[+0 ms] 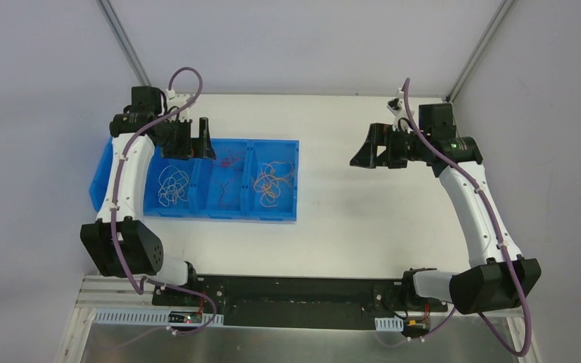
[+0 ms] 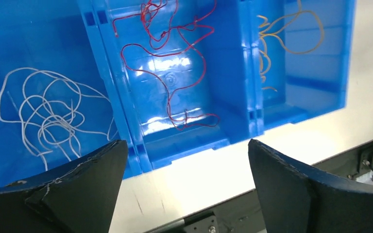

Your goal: Untangle the cables

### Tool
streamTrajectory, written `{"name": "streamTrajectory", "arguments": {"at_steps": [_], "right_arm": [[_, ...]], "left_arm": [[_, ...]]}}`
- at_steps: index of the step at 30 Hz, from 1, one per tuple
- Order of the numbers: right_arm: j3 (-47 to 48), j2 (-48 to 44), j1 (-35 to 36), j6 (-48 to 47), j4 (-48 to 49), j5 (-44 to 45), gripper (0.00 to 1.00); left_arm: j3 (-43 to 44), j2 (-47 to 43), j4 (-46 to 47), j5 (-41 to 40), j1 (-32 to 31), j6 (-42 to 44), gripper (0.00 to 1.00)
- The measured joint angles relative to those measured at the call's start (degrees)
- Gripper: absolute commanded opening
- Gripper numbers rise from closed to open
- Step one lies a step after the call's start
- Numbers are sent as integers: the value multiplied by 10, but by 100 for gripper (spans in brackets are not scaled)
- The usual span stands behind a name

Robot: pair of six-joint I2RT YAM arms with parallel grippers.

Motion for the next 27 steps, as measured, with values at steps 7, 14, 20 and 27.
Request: {"name": "streamTrajectory", "arguments": {"at_steps": [7,14,20,27], "right_arm": [[-1,1,-8,3,14,25,99],[8,18,-50,63,62,23,99],[3,19,-83,92,86,22,99],[-25,18,-86,110,94,21,99]], "left_arm": [[274,109,-157,-20,-19,-11,99],[406,170,-249,-47,-18,-11,99],[409,153,-277,-44,-19,-11,99],[386,131,-287,-41,-21,-11,99]]}}
